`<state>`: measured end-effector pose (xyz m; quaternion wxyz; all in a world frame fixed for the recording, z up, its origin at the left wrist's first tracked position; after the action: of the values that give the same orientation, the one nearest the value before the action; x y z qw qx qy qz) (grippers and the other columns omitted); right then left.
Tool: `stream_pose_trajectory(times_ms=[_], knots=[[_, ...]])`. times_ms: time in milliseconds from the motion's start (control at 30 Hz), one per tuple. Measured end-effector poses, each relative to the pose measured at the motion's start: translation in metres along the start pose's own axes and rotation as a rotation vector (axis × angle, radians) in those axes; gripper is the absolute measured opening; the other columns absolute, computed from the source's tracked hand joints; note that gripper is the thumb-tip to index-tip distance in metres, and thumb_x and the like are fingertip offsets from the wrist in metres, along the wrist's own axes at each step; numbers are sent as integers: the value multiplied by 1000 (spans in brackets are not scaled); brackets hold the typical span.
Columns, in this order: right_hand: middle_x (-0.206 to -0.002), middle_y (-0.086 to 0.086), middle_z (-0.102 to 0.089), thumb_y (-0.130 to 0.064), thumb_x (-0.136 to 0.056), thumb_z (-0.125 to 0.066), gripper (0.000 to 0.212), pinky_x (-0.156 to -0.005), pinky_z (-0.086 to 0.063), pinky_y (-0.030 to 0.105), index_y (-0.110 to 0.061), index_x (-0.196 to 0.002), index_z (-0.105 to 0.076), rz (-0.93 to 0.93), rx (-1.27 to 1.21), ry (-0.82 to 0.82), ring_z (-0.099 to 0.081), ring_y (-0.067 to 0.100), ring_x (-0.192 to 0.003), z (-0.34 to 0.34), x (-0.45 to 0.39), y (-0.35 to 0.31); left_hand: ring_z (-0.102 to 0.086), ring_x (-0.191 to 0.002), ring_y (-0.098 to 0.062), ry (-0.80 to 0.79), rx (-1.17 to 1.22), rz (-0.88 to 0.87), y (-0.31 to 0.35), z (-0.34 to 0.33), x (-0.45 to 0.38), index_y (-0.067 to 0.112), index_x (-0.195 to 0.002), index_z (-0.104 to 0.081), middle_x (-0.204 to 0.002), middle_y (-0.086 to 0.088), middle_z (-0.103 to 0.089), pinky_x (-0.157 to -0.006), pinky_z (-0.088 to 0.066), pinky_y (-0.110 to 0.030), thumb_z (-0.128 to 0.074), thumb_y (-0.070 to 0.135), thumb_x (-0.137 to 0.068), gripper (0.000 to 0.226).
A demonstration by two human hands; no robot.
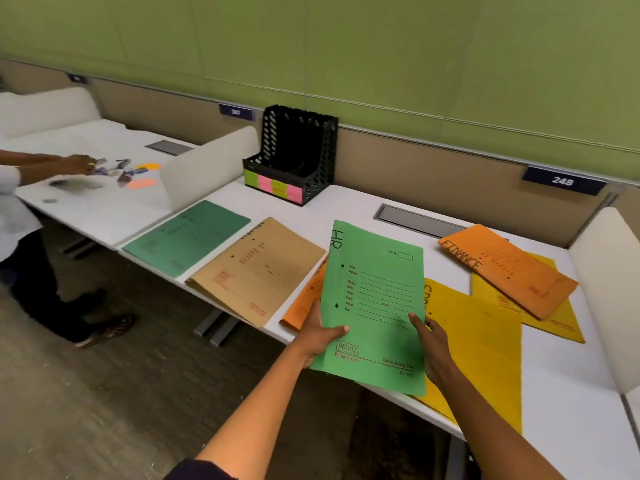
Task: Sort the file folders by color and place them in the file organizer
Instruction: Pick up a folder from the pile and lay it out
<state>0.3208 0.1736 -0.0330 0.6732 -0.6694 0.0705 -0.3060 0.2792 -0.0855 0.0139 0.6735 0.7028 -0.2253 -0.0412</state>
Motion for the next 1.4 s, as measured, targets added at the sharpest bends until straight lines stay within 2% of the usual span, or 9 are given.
stream_pose_trajectory(times_ms=[67, 167, 300, 367, 500, 800, 967, 1133, 1400], knots=[[-113, 4, -68, -50, -81, -67, 49, -90, -50, 53, -24, -122, -59, 3, 8, -20, -63, 31, -99, -27, 11, 1, -62, -113, -22, 34, 4, -23, -1, 27, 13, 23, -133, -37, -126, -3, -60, -90, -55, -47, -76, 8, -80, 67], [-116, 4, -66, -55, -77, -66, 58, -91, -49, 53, -24, -125, -58, 2, 38, -51, -62, 31, -100, -62, 24, -2, -62, -114, -22, 77, 12, -48, -1, 59, 27, 24, -134, -37, -127, -3, -60, -92, -54, -50, -79, 16, -78, 70], [-121, 3, -63, -58, -76, -65, 63, -95, -46, 53, -23, -128, -55, 10, 80, -119, -60, 30, -106, -111, 29, -9, -64, -110, -19, 183, 28, -63, 1, 103, 37, 27, -129, -42, -123, -1, -63, -90, -56, -48, -79, 24, -78, 63], [-122, 2, -62, -56, -77, -64, 61, -96, -45, 53, -24, -128, -55, 17, 98, -134, -59, 29, -107, -134, 25, -14, -65, -108, -17, 220, 49, -72, 4, 123, 38, 27, -128, -43, -121, 1, -64, -88, -57, -45, -81, 28, -76, 64], [-121, 5, -63, -44, -86, -65, 49, -89, -46, 47, -21, -128, -56, 15, 94, -132, -59, 30, -105, -183, 16, -27, -66, -106, -14, 273, 55, -76, 11, 165, 32, 27, -127, -43, -119, 3, -65, -88, -58, -41, -82, 30, -76, 64], [-127, 6, -58, -25, -94, -59, 41, -80, -42, 36, -12, -132, -53, 49, 79, -128, -56, 25, -100, -308, -34, -58, -64, -110, -15, 322, -40, -66, 31, 274, -35, 34, -132, -39, -124, 3, -62, -90, -56, -45, -79, 35, -77, 69], [-124, 3, -59, -32, -94, -57, 45, -87, -46, 40, -17, -135, -47, 54, 125, -163, -57, 25, -103, -377, -72, -79, -62, -112, -15, 358, -62, -63, 59, 332, -84, 34, -137, -32, -124, 6, -60, -92, -55, -42, -76, 31, -82, 71], [-123, -1, -60, -34, -92, -59, 46, -86, -49, 42, -22, -135, -48, 62, 158, -178, -59, 23, -101, -432, -101, -99, -62, -108, -12, 415, -67, -77, 74, 380, -117, 38, -145, -20, -125, 9, -57, -83, -58, -33, -73, 26, -85, 81], [-127, 0, -61, -37, -92, -57, 46, -88, -52, 47, -25, -135, -49, 97, 237, -131, -62, 22, -102, -502, -120, -113, -63, -101, -9, 483, -110, -52, 77, 460, -156, 33, -140, -33, -120, 7, -60, -73, -57, -23, -71, 22, -86, 67]])
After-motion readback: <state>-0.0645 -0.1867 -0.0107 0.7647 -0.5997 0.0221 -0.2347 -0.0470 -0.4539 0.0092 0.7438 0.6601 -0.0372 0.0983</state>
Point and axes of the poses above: each hand's wrist, its own x-axis away from the middle knuckle, its own z-axis out of the back of the hand, y = z × x, the point moved 7 cm from there along -x, towards the middle knuckle
